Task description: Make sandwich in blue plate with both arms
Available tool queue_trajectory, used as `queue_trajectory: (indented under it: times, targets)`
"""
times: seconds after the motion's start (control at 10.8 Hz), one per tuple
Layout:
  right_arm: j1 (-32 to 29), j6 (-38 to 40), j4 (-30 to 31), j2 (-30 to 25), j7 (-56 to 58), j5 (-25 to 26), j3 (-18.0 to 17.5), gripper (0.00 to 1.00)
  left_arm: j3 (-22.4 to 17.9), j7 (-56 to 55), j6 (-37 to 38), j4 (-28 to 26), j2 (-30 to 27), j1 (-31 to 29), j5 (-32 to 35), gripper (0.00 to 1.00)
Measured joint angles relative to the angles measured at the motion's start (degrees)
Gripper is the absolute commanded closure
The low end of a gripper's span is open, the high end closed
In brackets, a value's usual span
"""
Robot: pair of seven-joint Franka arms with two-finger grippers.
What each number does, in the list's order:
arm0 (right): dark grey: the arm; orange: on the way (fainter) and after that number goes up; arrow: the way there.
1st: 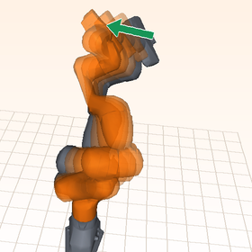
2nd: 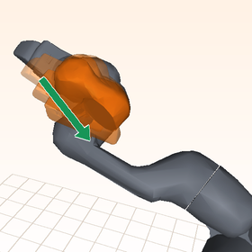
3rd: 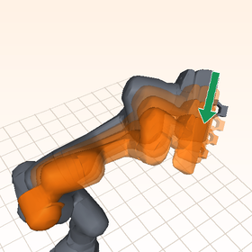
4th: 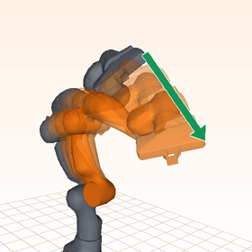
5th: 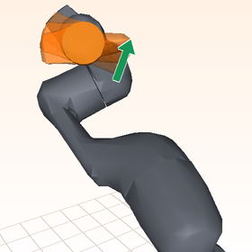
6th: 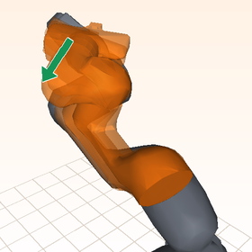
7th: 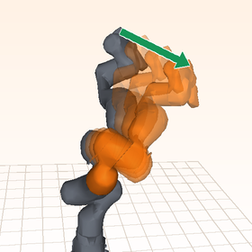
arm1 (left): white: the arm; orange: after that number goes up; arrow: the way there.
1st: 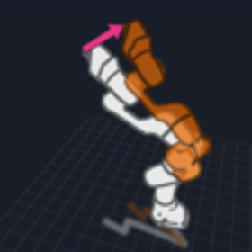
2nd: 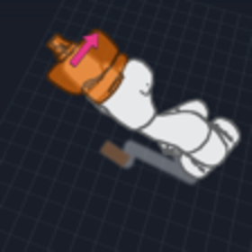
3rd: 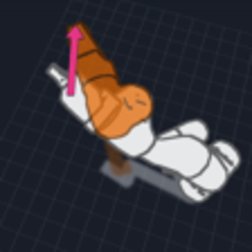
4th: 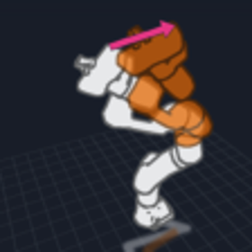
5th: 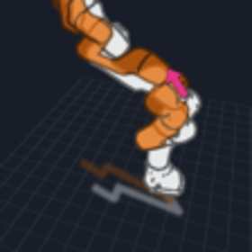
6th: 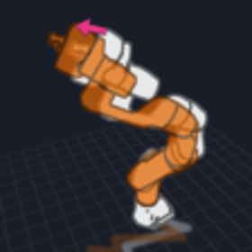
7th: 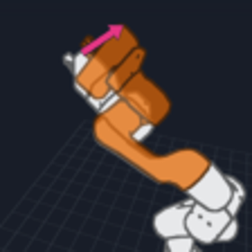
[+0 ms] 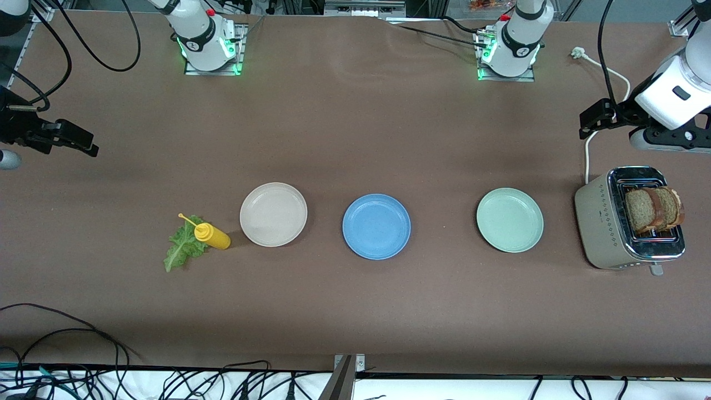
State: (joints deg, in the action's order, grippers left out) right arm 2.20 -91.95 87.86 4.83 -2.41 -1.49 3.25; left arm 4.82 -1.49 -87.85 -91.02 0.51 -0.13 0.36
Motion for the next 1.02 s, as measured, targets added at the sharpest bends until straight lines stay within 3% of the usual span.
queue_trajectory:
  times: [1.02]
  targets:
    - [0.02,0.09,-0.08,-0.31,-0.07,0.0,-0.3,0.0,-0.17,4.4,-0.04,0.0,0.59,-2.62,0.0,0.0]
